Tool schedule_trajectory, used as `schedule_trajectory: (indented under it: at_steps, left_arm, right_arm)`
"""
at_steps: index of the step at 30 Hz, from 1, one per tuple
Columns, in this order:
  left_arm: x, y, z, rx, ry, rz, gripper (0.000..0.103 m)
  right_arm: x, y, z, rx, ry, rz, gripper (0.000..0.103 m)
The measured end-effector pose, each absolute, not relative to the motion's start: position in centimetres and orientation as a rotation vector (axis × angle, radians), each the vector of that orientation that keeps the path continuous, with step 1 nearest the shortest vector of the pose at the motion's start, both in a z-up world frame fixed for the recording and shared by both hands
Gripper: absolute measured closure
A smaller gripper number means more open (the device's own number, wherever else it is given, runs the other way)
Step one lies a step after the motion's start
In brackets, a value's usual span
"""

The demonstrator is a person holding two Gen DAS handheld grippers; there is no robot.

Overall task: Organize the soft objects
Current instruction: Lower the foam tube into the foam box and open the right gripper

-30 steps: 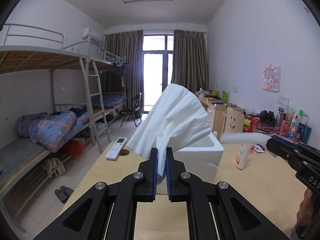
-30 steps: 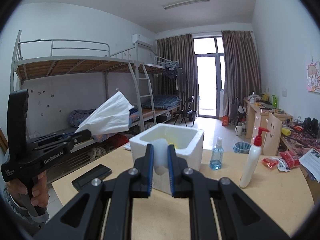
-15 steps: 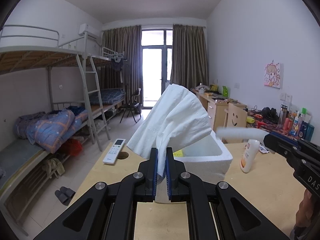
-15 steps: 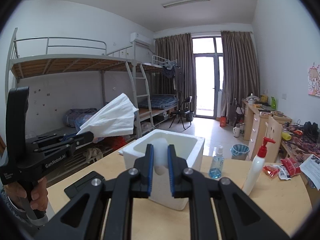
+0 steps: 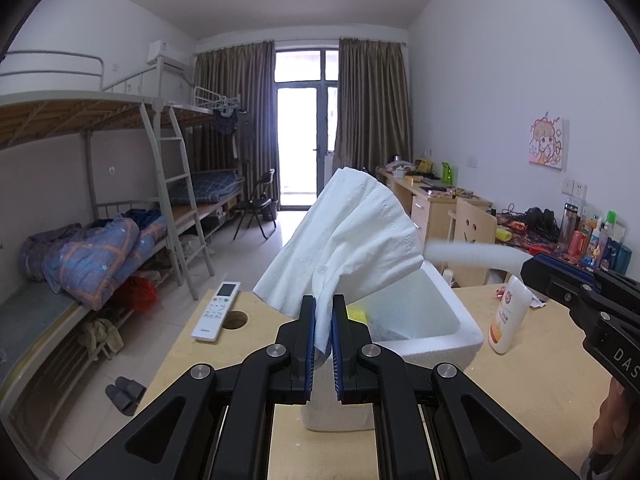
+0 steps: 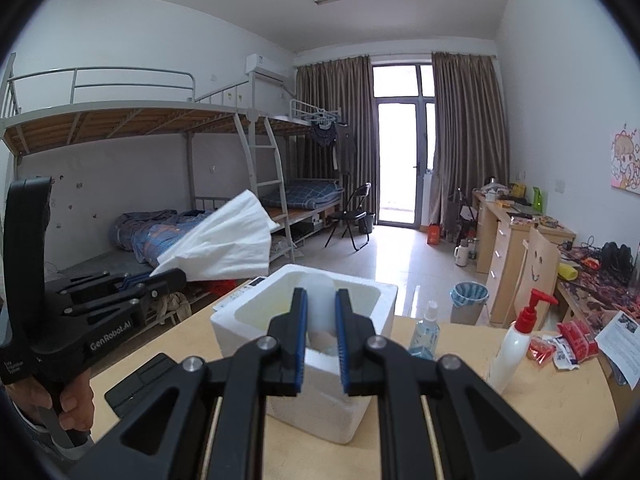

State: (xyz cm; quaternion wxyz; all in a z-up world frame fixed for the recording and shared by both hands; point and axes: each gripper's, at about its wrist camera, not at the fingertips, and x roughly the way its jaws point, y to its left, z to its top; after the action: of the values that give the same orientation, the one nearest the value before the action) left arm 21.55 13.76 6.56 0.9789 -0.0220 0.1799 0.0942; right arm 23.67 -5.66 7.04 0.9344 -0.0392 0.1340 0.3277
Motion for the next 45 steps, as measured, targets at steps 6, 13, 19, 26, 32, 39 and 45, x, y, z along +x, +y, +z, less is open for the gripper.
schedule_trajectory:
  at_steps: [6, 13, 19, 26, 32, 39, 45]
  left_arm:
    - [23.3, 14.3, 6.4, -0.052, 0.383, 0.179, 0.095]
    - [24.8, 15.0, 6.1, -0.042, 0.387, 0.198, 0.095]
    - [25.2, 15.8, 5.9, -0.033, 0.376, 0.218, 0.095]
    - [24.9, 16.7, 5.9, -0.031, 0.358, 0.232, 0.095]
    - [24.7, 17.6, 5.9, -0.042, 0.363, 0.251, 0.095]
    - [24.8, 17.8, 5.9, -0.048, 0.364, 0.259, 0.095]
    - [24.6, 17.6, 6.0, -0.051, 0.361, 0.264, 0.095]
  right_arm:
    - [24.7, -4.4, 6.7, -0.084, 0.28, 0.67, 0.087]
    - [26.1, -3.2, 6.5, -0.096, 0.296, 0.659, 0.087]
    - [26.9, -2.3, 5.9, -0.101, 0.328, 0.664, 0.087]
    - [27.8, -0.7, 5.4, -0.101, 0.365, 0.68, 0.086]
    - [28.8, 0.1, 5.0, -0.1, 0.394, 0.685, 0.086]
    - [29.1, 0.8, 5.0, -0.108, 0.399, 0.683, 0.086]
    - [29.7, 1.1, 4.7, -0.12, 0.418, 0.69, 0.076]
